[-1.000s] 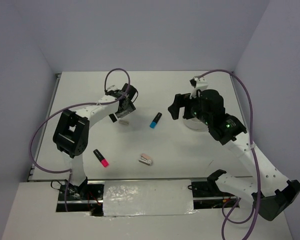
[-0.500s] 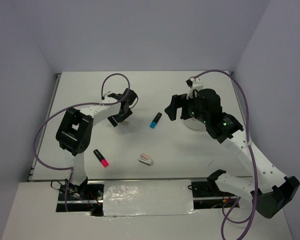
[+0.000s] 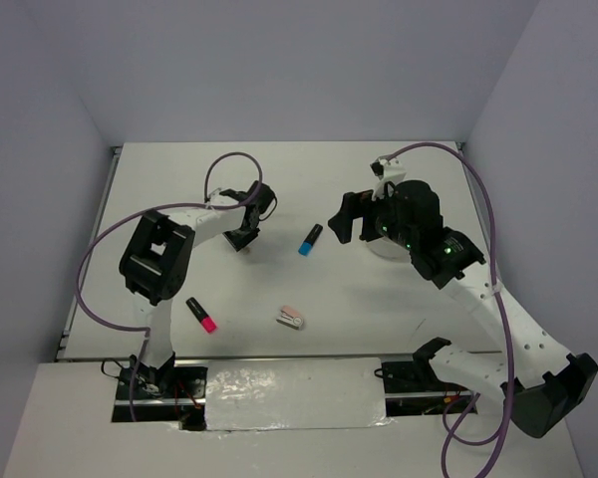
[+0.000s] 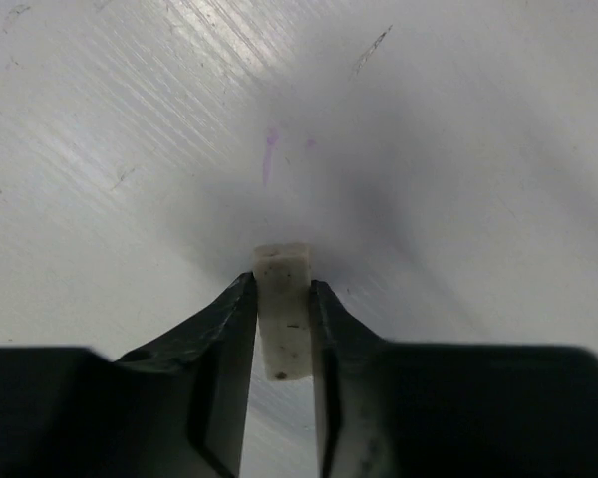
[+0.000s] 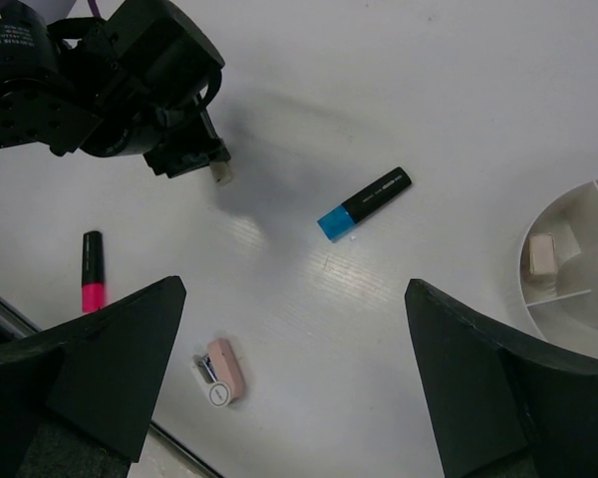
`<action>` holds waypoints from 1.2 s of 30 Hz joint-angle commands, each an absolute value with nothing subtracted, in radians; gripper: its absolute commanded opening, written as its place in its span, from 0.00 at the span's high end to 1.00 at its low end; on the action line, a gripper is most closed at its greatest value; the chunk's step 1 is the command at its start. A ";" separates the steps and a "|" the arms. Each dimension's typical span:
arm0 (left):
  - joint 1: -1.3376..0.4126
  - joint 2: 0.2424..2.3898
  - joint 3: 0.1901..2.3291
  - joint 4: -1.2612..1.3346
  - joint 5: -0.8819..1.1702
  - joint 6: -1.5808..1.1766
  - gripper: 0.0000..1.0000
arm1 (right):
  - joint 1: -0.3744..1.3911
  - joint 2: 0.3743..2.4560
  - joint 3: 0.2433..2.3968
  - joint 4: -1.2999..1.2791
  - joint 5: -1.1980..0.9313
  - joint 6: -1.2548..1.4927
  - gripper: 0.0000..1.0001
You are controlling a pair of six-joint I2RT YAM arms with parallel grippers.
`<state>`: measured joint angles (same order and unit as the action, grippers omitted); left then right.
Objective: Sort the stationery into containers
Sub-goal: Pick up the stationery from the center of the board.
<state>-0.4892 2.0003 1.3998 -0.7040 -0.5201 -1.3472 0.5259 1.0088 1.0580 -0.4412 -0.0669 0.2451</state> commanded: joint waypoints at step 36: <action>-0.626 1.196 0.883 0.298 0.144 -0.844 1.00 | 0.821 1.193 1.041 -0.202 0.158 0.565 0.51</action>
